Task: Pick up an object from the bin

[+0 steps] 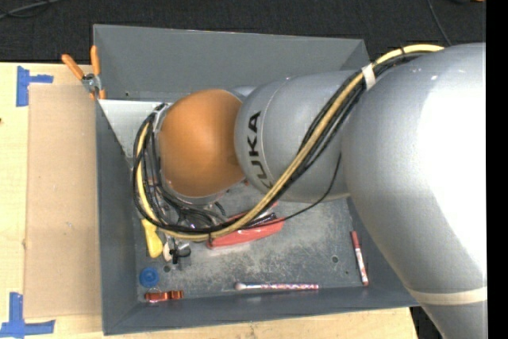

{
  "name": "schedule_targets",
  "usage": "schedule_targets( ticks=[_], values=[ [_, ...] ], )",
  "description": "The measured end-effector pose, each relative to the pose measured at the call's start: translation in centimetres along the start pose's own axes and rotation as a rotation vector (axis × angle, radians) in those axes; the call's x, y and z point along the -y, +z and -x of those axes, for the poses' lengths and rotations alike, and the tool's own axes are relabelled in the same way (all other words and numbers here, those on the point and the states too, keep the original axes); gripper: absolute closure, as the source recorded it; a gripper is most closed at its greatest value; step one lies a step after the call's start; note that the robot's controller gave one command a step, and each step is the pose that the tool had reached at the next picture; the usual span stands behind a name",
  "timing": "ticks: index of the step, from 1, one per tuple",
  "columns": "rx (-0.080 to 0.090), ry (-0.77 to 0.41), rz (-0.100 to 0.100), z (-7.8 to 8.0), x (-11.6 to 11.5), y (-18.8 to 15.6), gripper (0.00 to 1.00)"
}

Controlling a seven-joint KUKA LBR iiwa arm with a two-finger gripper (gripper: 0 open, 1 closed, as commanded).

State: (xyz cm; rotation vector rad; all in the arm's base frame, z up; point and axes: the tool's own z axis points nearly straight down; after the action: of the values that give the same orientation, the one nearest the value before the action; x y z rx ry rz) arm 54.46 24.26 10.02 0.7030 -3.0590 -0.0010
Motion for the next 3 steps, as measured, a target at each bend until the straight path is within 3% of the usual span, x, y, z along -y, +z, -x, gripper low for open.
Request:
schedule_targets(
  ticks=[1,2,3],
  values=[
    [0.000,0.037,0.001,-0.2,0.1,1.8,0.00],
    [0.004,-0.343,0.000,1.0,0.3,2.7,0.00],
    [0.000,-0.427,0.004,1.5,0.2,3.1,1.00]
  ],
)
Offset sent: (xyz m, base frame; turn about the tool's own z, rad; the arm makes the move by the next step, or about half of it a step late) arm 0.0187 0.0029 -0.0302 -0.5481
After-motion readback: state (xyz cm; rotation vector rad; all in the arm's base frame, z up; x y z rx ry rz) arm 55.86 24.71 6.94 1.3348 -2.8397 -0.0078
